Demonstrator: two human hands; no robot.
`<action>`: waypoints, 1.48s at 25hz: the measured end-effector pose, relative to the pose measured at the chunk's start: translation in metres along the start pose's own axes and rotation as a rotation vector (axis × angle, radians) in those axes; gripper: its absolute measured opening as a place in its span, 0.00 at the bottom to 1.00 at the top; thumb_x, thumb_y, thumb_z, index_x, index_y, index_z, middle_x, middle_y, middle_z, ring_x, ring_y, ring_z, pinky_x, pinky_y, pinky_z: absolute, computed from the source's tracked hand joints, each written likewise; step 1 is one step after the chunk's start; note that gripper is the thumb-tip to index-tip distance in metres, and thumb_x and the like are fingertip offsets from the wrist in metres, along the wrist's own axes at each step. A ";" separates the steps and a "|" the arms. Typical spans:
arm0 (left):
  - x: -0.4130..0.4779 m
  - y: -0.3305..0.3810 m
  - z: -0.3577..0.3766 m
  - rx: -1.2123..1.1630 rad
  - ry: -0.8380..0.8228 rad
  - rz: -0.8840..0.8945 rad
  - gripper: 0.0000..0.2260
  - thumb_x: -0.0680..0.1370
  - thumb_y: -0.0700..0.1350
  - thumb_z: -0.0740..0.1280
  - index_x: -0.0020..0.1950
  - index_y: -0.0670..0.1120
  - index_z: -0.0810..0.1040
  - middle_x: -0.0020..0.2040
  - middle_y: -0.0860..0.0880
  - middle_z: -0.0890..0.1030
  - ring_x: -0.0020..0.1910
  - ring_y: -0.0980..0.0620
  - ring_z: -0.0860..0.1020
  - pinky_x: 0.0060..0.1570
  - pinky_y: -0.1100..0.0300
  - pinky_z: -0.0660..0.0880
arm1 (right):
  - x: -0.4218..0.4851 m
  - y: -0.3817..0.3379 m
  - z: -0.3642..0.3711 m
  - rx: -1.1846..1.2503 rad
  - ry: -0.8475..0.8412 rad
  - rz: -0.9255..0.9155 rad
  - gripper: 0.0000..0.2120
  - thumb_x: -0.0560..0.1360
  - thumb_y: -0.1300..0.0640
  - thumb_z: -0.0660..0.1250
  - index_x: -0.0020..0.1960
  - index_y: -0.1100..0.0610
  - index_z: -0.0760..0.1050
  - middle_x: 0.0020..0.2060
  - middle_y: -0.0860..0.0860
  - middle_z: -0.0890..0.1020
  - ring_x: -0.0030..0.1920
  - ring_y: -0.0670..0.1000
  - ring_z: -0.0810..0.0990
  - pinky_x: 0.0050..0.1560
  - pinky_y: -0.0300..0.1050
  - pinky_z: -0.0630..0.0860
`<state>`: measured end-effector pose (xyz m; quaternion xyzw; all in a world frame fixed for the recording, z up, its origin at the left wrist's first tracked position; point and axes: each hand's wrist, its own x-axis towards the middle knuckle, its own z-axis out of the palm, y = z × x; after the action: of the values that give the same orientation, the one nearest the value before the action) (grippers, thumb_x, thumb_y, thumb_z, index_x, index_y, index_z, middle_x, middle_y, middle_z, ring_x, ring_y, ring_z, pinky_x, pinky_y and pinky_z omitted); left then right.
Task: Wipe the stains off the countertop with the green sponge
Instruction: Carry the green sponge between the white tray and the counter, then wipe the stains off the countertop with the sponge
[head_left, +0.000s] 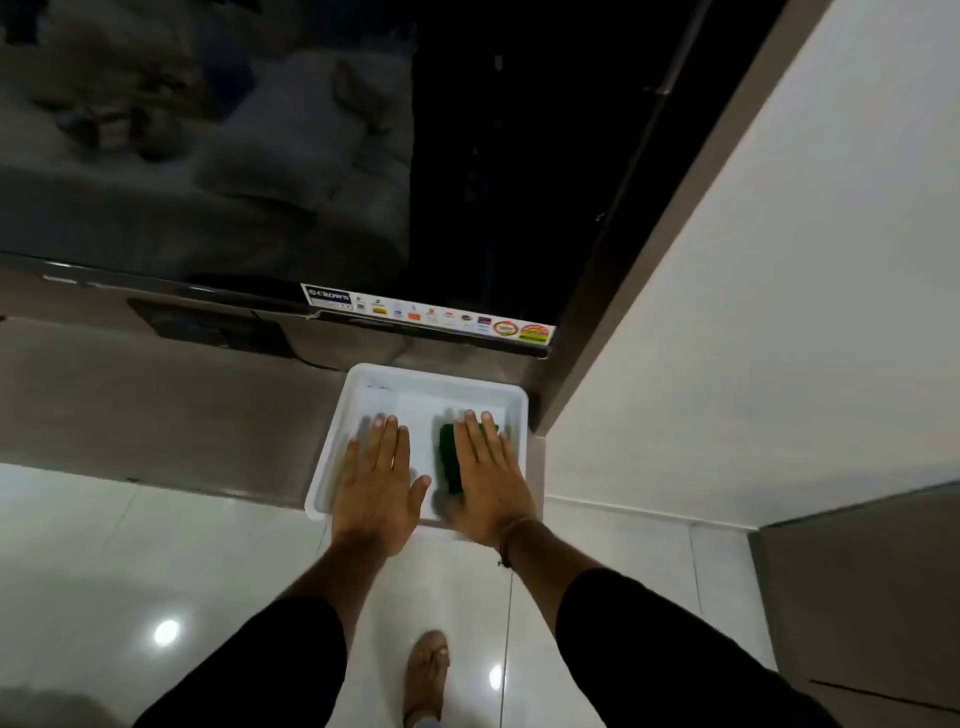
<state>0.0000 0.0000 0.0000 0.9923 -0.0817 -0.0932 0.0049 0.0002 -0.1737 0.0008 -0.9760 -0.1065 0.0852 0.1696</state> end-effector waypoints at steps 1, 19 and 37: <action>0.010 -0.005 0.005 0.040 0.010 0.000 0.35 0.84 0.63 0.47 0.83 0.41 0.44 0.84 0.39 0.44 0.82 0.37 0.40 0.81 0.38 0.50 | 0.011 0.000 0.006 -0.035 -0.066 -0.008 0.49 0.78 0.42 0.67 0.83 0.56 0.38 0.84 0.54 0.41 0.82 0.58 0.36 0.81 0.61 0.41; 0.049 -0.006 0.009 0.067 -0.010 0.055 0.35 0.85 0.62 0.47 0.83 0.41 0.40 0.84 0.38 0.41 0.82 0.38 0.39 0.81 0.39 0.47 | 0.041 0.011 0.014 -0.181 0.036 -0.045 0.29 0.82 0.56 0.65 0.80 0.59 0.59 0.79 0.60 0.66 0.80 0.63 0.61 0.80 0.61 0.54; -0.100 0.359 -0.081 -0.025 0.164 0.651 0.39 0.79 0.65 0.35 0.83 0.41 0.46 0.84 0.41 0.48 0.83 0.42 0.45 0.81 0.39 0.49 | -0.332 0.246 -0.160 -0.273 0.472 0.433 0.37 0.77 0.71 0.64 0.81 0.59 0.54 0.80 0.58 0.63 0.82 0.62 0.55 0.82 0.60 0.52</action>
<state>-0.1393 -0.3380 0.1066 0.9183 -0.3923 -0.0077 0.0533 -0.2426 -0.5286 0.1063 -0.9825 0.1349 -0.1239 0.0353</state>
